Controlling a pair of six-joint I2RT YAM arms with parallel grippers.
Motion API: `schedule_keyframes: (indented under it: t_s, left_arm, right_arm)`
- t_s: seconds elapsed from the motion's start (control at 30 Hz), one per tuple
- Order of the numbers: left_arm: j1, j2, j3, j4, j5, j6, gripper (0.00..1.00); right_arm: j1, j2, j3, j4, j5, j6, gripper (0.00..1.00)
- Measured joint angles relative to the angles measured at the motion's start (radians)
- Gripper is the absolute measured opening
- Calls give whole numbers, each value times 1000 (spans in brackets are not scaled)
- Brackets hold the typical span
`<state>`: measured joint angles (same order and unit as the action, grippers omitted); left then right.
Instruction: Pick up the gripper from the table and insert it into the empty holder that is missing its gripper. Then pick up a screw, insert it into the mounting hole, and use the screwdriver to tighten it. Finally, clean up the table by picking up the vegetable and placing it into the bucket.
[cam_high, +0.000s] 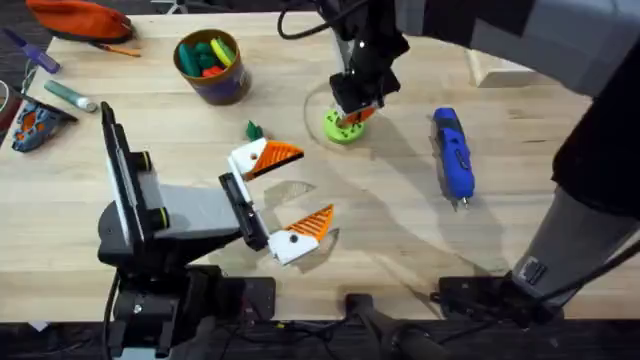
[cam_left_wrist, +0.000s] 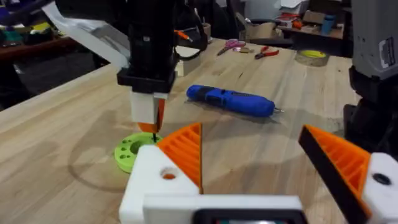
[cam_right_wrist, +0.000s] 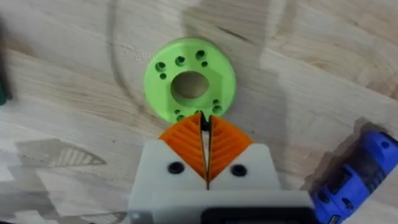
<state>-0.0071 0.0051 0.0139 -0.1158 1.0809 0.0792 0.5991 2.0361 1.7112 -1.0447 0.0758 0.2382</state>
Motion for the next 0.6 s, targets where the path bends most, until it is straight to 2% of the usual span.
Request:
schedule_keyframes:
  t_s: [0.37, 0.6]
  left_arm:
    - [0, 0, 0, 0, 0, 0, 985]
    - [0, 0, 0, 0, 0, 0, 985]
  right_arm:
    - [3, -19, 72, -72, 6, 0, 7]
    - [14, -140, 119, -88, 7, 0, 7]
